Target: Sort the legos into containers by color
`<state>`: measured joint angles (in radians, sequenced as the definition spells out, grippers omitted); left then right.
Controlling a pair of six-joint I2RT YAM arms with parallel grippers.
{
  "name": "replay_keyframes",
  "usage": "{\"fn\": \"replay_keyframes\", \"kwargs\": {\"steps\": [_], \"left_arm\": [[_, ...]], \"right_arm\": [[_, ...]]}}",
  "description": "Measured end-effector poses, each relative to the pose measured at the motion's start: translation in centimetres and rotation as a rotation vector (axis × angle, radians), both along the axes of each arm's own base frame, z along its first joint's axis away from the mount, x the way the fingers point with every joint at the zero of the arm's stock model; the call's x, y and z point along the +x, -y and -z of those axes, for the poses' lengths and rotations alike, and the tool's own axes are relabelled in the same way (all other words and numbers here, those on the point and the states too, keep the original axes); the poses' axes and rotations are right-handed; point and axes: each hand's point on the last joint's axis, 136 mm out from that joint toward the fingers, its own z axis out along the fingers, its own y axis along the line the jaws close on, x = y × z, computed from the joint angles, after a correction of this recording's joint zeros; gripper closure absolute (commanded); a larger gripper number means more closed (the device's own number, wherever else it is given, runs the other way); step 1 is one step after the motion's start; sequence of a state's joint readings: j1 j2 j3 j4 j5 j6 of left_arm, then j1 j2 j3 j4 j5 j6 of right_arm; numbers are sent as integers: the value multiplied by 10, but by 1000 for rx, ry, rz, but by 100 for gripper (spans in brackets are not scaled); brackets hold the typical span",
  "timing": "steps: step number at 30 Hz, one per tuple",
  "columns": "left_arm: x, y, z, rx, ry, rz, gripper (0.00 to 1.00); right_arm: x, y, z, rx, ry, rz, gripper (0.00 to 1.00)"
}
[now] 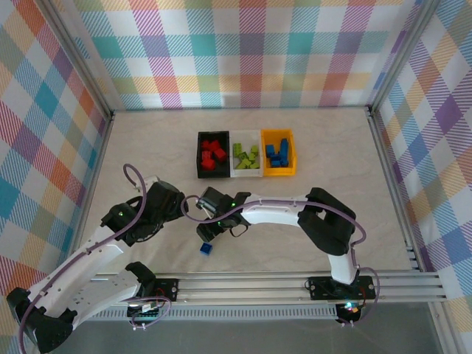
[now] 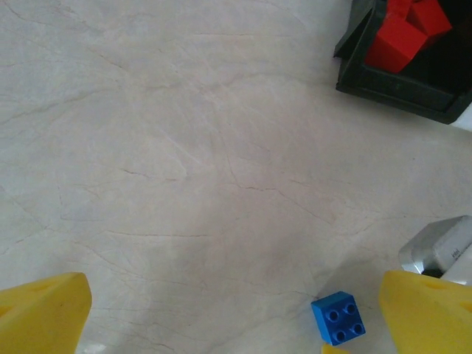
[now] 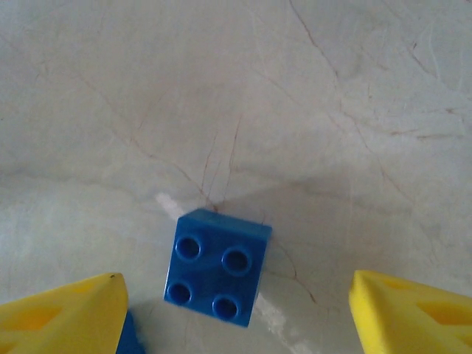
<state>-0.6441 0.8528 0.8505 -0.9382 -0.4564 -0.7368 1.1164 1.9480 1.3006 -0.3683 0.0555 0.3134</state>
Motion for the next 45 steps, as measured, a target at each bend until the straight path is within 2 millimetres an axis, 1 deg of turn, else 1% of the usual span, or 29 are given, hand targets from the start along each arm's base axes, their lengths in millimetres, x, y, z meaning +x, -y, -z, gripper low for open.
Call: {"fn": "replay_keyframes", "kwargs": {"steps": [4, 5, 8, 12, 15, 21, 24, 27, 30, 34, 37, 38, 41, 42, 45], "left_arm": [[-2, -4, 2, 5, -3, -7, 0], [-2, -5, 2, 6, 0, -11, 0], [-2, -7, 2, 8, 3, -19, 0], [-2, -8, 3, 10, 0, -23, 0], [-3, -8, 5, 13, -6, -23, 0], [-3, -7, 10, 18, -24, -19, 0], [-2, -5, 13, 15, -35, -14, 0], [-1, -2, 17, 13, -49, -8, 0], [1, 2, 24, 13, -67, -2, 0], [3, 8, 32, 6, -89, 8, 0], [4, 11, 35, 2, -101, 13, 0], [5, 12, 36, -2, -102, 16, 0], [6, 13, 36, -5, -102, 17, 0], [6, 14, 36, -6, -102, 17, 0], [6, 14, 36, -7, -101, 17, 0]], "right_arm": [[-1, 1, 9, -38, 23, -4, 28], [-2, 1, 11, -50, 27, -7, 30], [-5, -1, 15, -74, 40, -20, 39], [-3, 0, 17, -93, 62, -16, 55], [-3, 0, 17, -93, 62, -15, 63], [3, 2, 16, -81, 79, 8, 67], [6, 18, 12, -83, 86, 35, 68], [15, 37, -1, -66, 96, 81, 68], [32, 57, -24, -22, 120, 148, 68], [60, 97, -65, 52, 167, 267, 68], [94, 133, -95, 107, 204, 390, 68], [106, 145, -101, 119, 212, 433, 68], [145, 183, -107, 123, 215, 562, 68], [160, 195, -106, 118, 208, 608, 68], [197, 218, -96, 106, 182, 706, 66]]}}
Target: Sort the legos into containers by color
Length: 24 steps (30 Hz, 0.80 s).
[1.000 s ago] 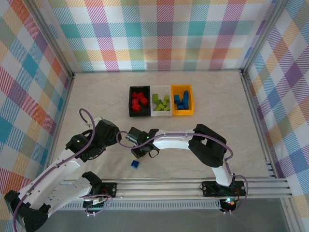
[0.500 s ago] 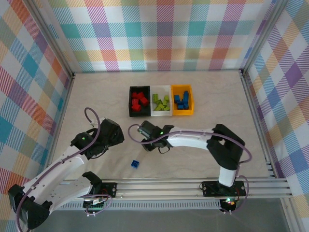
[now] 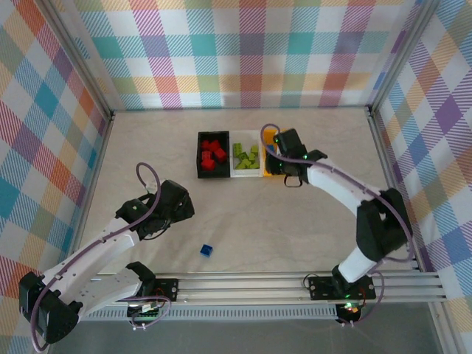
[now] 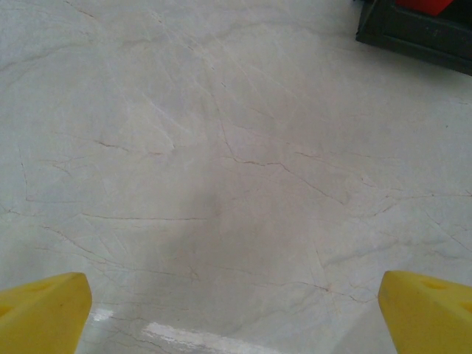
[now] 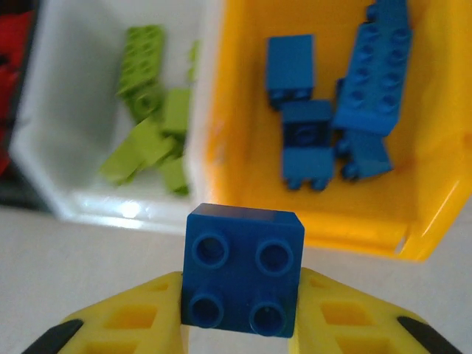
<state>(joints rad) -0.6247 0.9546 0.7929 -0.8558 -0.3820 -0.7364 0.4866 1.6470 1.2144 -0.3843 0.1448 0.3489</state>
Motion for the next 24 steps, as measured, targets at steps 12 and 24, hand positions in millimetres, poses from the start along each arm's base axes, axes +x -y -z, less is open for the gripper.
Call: {"fn": "replay_keyframes", "kwargs": {"steps": [12, 24], "left_arm": [[0, 1, 0, -5, -3, 4, 0], [1, -3, -3, 22, 11, 5, 0]], "right_arm": [[56, 6, 32, 47, -90, 69, 28], [-65, -78, -6, 141, -60, -251, 22]]}}
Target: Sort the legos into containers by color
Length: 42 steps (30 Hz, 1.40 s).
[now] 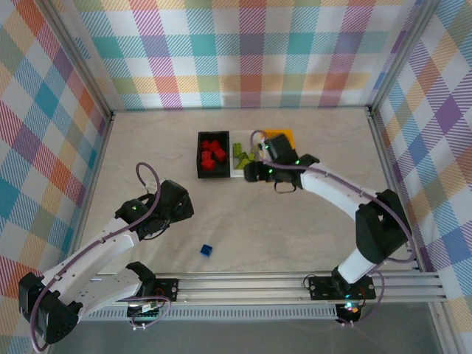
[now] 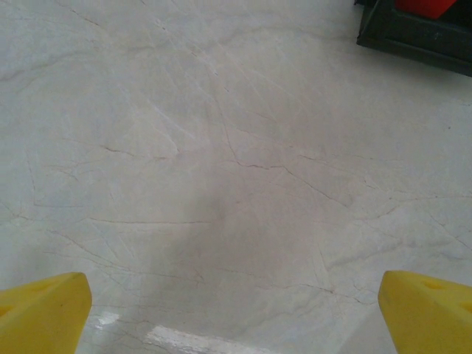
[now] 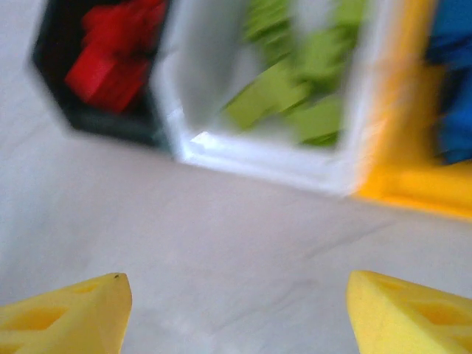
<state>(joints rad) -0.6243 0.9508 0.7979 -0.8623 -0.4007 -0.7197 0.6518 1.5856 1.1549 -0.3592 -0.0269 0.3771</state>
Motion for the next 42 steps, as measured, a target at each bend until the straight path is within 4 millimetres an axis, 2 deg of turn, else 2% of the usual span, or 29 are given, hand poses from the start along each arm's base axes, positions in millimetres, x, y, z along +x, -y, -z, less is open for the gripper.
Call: {"fn": "replay_keyframes", "kwargs": {"steps": [3, 7, 10, 13, 18, 22, 29, 35, 39, 42], "left_arm": [[3, -3, -4, 12, 17, -10, 0], [5, -8, -12, 29, 41, -27, 0], [4, -15, -17, 46, 54, -42, 0], [2, -22, -25, 61, 74, -58, 0], [2, -31, -40, 77, 114, -80, 0], [2, -34, -44, 86, 119, -81, 0], [1, -35, -43, 91, 112, -81, 0], [1, -36, -42, 89, 110, -84, 0], [1, -36, -42, 88, 110, -83, 0], [1, -35, -42, 87, 108, -82, 0]], "right_arm": [[-55, -45, 13, 14, -33, -180, 21], [-122, -90, 39, -22, -70, -400, 21], [-159, -115, 65, -72, -78, -530, 20], [-183, -130, 90, -128, -83, -613, 20], [-194, -145, 110, -192, -48, -674, 21], [-199, -151, 111, -214, 0, -708, 25], [-207, -159, 114, -255, 62, -764, 39], [-204, -157, 120, -292, 86, -764, 58], [-198, -156, 118, -292, 111, -742, 66], [-190, -144, 115, -295, 122, -708, 67]]}}
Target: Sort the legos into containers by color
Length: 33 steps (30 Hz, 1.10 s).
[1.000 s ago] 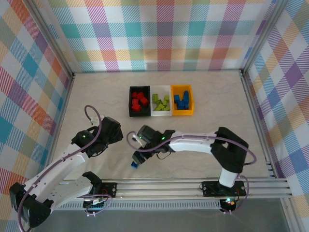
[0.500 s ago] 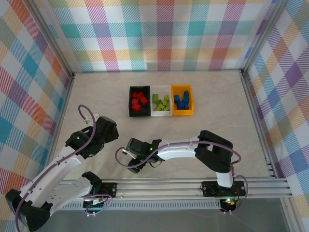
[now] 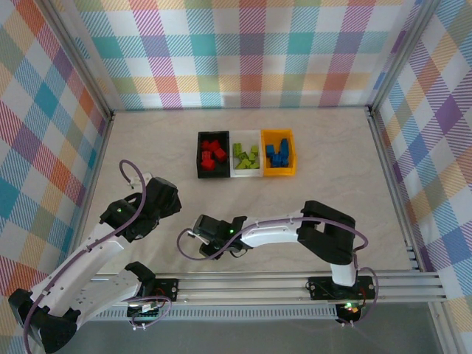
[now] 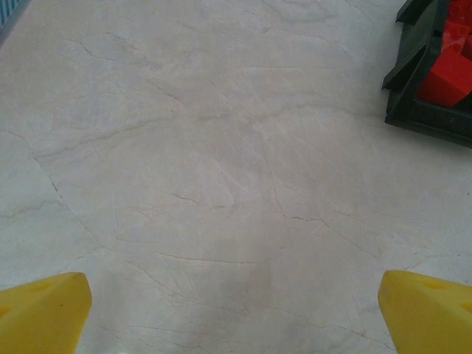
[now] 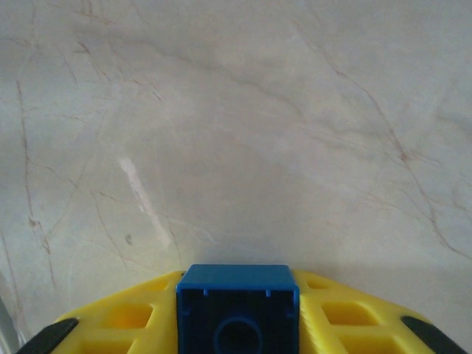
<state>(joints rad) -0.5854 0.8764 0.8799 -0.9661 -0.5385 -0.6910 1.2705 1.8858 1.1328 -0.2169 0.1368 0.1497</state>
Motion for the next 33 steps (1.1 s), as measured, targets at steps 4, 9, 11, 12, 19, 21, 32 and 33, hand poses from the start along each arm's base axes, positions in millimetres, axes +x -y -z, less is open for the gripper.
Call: {"fn": "replay_keyframes", "kwargs": {"steps": [4, 9, 11, 12, 19, 21, 32, 33], "left_arm": [[1, 3, 4, -5, -14, 7, 0], [3, 9, 14, -17, -39, 18, 0], [4, 11, 18, -22, -47, 22, 0], [5, 12, 19, -25, -46, 23, 0], [9, 19, 24, -40, -59, 33, 0], [9, 20, 26, -41, -65, 36, 0], [19, 31, 30, -67, -62, 48, 0], [20, 31, 30, -66, -61, 47, 0]], "right_arm": [[29, 31, -20, 27, 27, 101, 68], [108, 87, -81, 159, 98, 361, 68], [146, 115, -105, 219, 127, 490, 68], [165, 132, -114, 241, 138, 561, 68], [275, 207, -116, 272, 113, 914, 67], [299, 217, -104, 262, 91, 972, 66], [361, 221, -91, 287, 35, 1068, 27], [364, 221, -94, 299, 34, 1073, 25]]}}
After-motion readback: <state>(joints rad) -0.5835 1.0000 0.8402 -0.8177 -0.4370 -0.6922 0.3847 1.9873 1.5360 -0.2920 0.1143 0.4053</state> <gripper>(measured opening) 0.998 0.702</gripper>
